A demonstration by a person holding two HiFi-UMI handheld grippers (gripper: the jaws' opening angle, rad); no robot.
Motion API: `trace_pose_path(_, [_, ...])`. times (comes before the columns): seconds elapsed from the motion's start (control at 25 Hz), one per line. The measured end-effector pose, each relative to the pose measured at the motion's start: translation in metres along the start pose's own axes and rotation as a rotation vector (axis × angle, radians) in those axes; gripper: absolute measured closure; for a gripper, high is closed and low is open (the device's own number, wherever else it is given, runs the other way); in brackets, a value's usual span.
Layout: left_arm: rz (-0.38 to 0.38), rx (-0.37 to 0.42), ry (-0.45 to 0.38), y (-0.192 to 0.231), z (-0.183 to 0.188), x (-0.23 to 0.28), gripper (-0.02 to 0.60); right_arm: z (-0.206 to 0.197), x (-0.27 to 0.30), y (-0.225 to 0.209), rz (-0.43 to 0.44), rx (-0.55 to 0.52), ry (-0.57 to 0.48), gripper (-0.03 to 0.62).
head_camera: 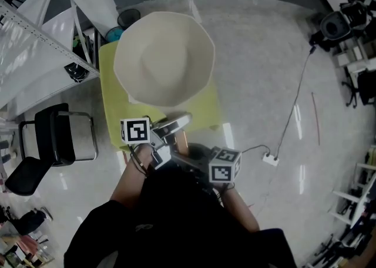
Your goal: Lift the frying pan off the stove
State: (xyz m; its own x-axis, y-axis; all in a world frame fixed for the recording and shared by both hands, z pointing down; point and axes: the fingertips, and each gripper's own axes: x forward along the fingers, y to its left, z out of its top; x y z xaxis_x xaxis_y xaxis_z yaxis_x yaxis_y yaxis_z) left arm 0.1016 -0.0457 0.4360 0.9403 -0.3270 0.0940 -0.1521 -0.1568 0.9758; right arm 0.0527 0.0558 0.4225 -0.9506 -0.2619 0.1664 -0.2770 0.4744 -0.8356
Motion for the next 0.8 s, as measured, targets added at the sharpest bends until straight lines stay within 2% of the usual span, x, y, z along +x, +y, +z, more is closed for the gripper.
trace_pose_path(0.2, [-0.009,0.041,0.0,-0.01,-0.005,0.002,0.357,-0.003,-0.006,0.007,0.015,-0.022,-0.002,0.448])
trace_pose_path(0.32, [0.01,0.008,-0.01,-0.01,-0.009,0.001,0.357,-0.003,-0.009,0.009,0.022,-0.029,-0.002,0.447])
trace_pose_path(0.44, [-0.026,-0.003,-0.021,-0.018,-0.01,0.005,0.357,-0.003,-0.012,0.011,0.023,-0.038,0.004,0.445])
trace_pose_path(0.72, [0.02,0.028,0.002,-0.01,-0.01,0.001,0.357,-0.004,-0.009,0.01,0.019,-0.06,0.013,0.439])
trace_pose_path(0.8, [0.008,0.035,0.002,-0.014,-0.007,0.003,0.357,-0.003,-0.009,0.01,0.018,-0.068,0.015,0.439])
